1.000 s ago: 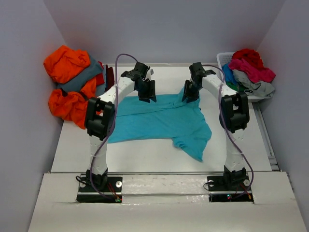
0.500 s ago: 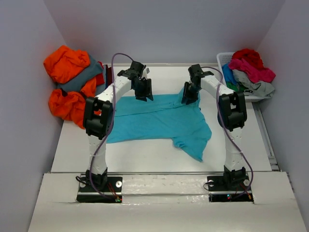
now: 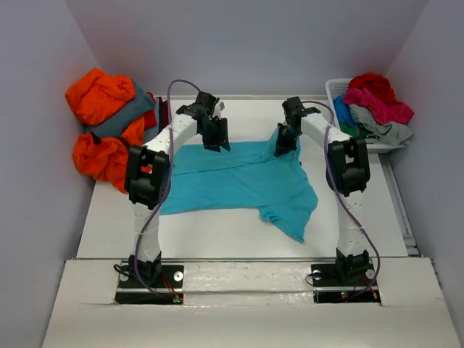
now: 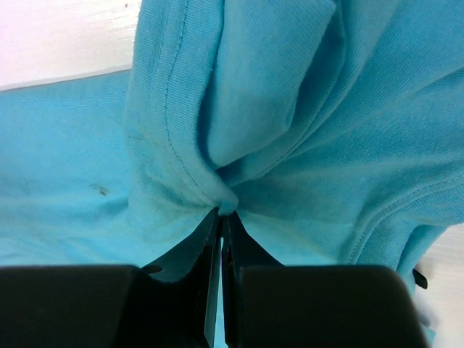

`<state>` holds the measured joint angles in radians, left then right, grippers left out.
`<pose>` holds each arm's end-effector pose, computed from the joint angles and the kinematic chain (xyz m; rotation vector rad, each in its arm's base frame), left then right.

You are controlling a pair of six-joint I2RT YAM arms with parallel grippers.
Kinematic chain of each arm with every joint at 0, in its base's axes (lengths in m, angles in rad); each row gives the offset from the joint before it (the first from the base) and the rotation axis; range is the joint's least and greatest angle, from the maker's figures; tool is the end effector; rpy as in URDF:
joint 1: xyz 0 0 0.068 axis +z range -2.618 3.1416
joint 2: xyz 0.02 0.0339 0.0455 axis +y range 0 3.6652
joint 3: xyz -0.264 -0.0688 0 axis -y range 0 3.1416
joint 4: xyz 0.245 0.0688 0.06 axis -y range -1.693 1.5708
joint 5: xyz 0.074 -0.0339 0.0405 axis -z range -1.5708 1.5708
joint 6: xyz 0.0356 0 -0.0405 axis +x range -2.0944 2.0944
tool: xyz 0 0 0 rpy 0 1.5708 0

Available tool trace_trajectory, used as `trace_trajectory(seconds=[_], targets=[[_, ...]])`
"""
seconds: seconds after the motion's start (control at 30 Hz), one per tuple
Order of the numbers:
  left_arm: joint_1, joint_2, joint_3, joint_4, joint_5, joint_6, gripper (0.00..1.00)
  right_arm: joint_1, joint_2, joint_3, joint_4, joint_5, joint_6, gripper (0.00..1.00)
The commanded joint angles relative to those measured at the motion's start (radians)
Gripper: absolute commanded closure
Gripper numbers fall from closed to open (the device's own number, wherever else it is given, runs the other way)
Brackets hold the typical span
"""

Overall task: Fold and stack the t-shirts
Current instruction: Fold the flattened T-shirt at the center of the board.

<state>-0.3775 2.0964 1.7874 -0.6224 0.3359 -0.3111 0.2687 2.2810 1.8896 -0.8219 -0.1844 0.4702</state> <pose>0.4310 -0.1835 0.2382 0.2290 2.5580 -0.6958 0.4607 0.1336 0.1736 0.2387 2.8336 0.4307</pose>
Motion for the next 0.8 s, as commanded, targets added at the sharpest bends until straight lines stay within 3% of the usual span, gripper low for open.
trace_trajectory(seconds=[0.0,0.37,0.77], targets=[[0.008,-0.027,-0.003,0.000,0.000,0.018,0.49,0.013,-0.070,0.009,-0.011,-0.009,0.001,0.92],[0.008,-0.021,-0.006,0.001,0.003,0.015,0.49,0.043,-0.261,-0.083,-0.103,-0.007,-0.019,0.93],[0.008,-0.022,-0.037,-0.014,-0.011,0.021,0.49,0.139,-0.314,-0.159,-0.210,-0.036,-0.028,0.93]])
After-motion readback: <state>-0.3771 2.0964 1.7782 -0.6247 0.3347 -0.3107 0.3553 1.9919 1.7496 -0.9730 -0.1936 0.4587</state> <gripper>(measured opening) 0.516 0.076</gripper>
